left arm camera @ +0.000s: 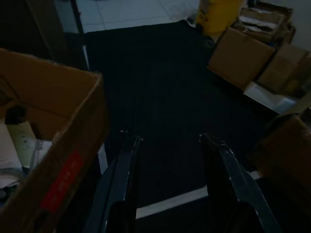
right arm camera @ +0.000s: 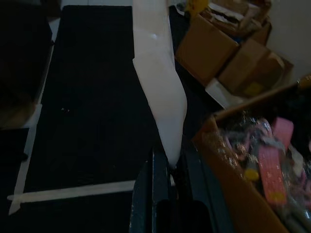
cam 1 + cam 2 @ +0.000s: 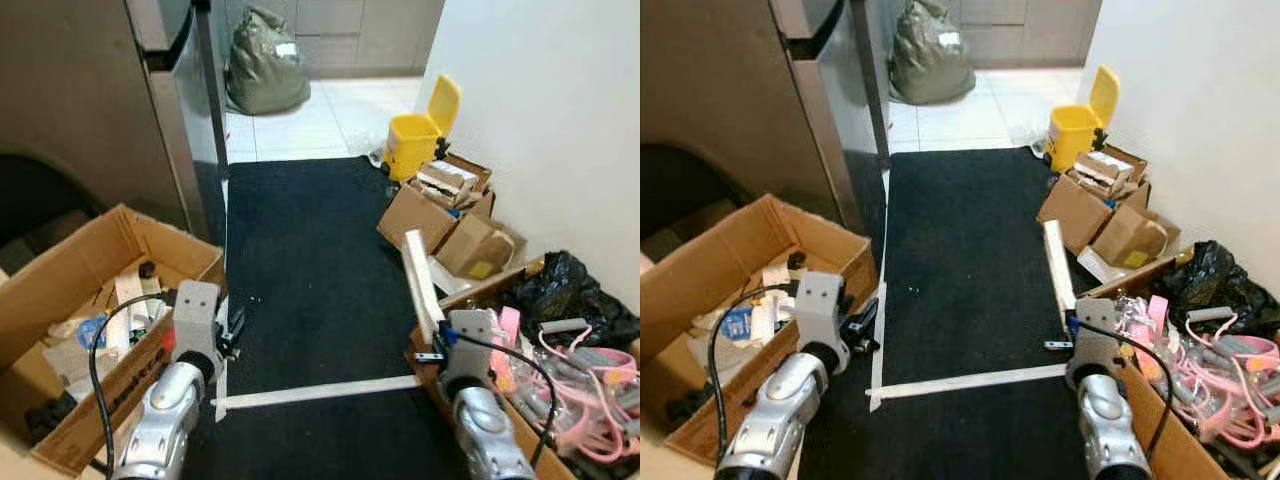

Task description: Picking trash to rubbish bin

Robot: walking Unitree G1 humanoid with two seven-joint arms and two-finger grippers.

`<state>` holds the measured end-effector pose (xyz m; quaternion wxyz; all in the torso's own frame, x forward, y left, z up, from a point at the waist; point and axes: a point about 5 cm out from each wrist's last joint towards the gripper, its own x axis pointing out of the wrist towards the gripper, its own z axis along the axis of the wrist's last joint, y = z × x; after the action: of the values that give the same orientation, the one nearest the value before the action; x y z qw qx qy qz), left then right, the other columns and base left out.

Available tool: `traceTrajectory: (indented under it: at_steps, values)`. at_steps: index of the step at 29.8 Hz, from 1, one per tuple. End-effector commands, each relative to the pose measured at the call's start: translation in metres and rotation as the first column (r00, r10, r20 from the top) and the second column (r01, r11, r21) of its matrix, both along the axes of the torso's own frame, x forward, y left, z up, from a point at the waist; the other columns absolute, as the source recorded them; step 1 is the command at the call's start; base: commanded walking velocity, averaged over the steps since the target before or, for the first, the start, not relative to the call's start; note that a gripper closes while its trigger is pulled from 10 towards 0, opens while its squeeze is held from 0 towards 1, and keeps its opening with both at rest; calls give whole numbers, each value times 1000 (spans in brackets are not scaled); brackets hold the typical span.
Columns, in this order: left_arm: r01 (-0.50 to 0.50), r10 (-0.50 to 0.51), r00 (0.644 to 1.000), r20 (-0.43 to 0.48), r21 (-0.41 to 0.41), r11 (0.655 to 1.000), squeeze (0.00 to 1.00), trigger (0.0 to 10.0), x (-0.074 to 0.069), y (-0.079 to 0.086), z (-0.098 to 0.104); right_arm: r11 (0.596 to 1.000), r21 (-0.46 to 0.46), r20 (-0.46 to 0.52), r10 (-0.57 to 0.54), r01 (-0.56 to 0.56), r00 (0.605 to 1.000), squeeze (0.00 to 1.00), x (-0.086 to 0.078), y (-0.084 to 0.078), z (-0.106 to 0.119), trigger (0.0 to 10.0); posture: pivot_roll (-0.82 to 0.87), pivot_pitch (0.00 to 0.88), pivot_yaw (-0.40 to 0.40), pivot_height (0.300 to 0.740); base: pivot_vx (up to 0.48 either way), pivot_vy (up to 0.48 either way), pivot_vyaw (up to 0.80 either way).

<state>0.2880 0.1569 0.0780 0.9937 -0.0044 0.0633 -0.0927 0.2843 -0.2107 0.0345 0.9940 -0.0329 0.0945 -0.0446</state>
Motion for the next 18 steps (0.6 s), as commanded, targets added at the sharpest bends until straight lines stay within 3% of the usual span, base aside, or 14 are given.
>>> traceTrajectory:
  at_steps: [1,18]
  values:
    - [1,-1,1000,-19,-1,1000,0,10000,-3,0,-5,1000,-9,-15,-3,3,1000,0,-2,-3,-3,10000,-26,94,0,740,289,0,669]
    - [1,-1,1000,-22,4,1000,0,10000,-6,1,-6,1000,-7,-21,1,-1,1000,0,-4,-2,-5,10000,-24,106,-1,740,288,0,667]
